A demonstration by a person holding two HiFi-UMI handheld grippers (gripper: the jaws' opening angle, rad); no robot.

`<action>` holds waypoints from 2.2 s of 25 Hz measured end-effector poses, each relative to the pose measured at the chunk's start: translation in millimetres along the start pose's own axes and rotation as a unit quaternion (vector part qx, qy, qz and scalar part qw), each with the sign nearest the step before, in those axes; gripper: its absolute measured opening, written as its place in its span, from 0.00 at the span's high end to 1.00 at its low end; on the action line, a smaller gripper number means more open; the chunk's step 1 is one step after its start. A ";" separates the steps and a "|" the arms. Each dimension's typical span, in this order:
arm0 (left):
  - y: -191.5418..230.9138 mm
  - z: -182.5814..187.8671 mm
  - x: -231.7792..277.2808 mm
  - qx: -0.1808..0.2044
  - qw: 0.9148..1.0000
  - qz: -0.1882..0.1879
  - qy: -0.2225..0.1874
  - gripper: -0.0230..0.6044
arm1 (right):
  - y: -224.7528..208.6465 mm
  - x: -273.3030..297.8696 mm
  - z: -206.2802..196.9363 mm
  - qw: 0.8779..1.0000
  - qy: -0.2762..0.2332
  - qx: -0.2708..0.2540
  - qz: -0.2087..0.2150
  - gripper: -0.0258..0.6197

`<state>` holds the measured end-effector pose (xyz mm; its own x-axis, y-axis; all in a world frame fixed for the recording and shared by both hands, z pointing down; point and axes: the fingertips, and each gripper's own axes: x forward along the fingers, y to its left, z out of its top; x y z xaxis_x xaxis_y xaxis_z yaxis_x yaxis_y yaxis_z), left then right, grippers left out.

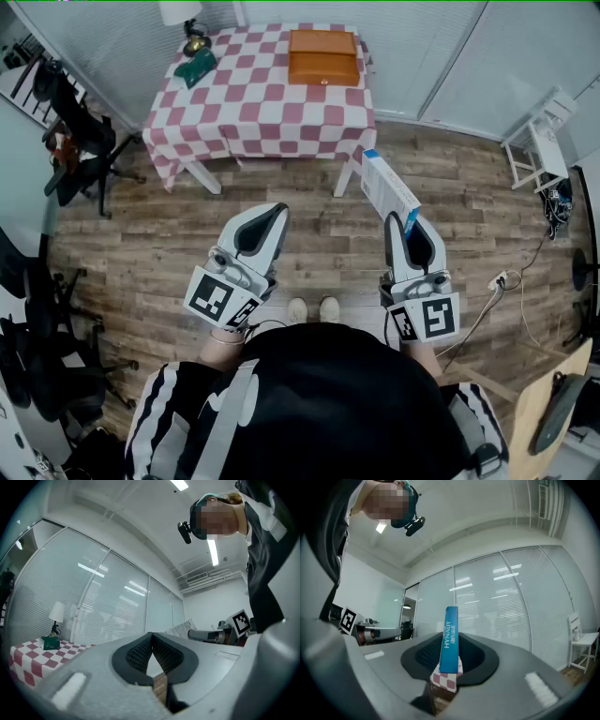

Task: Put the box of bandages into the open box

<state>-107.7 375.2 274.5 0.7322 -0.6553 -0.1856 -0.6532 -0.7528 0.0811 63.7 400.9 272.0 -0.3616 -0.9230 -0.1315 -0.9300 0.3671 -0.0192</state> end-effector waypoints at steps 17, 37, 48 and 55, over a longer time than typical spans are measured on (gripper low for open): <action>12.7 2.1 -16.8 -0.003 1.000 0.009 0.001 0.96 | 9.6 5.3 -0.8 1.000 -0.003 0.007 -0.004 0.84; 32.8 -14.3 -30.5 -0.018 0.999 -0.026 0.012 0.96 | 15.9 -7.7 -22.9 0.997 0.000 0.032 -0.077 0.84; 59.5 -16.6 11.5 -0.006 1.000 -0.018 0.008 0.96 | -16.5 35.4 -28.3 0.997 -0.008 0.035 -0.067 0.84; 91.2 -22.5 59.3 -0.004 1.000 -0.008 0.005 0.96 | -55.1 88.4 -31.7 0.998 -0.011 0.037 -0.053 0.84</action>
<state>-119.5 266.3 292.9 0.7448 -0.6434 -0.1771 -0.6396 -0.7639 0.0855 80.9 295.5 292.8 -0.2599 -0.9544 -0.1469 -0.9551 0.2764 -0.1065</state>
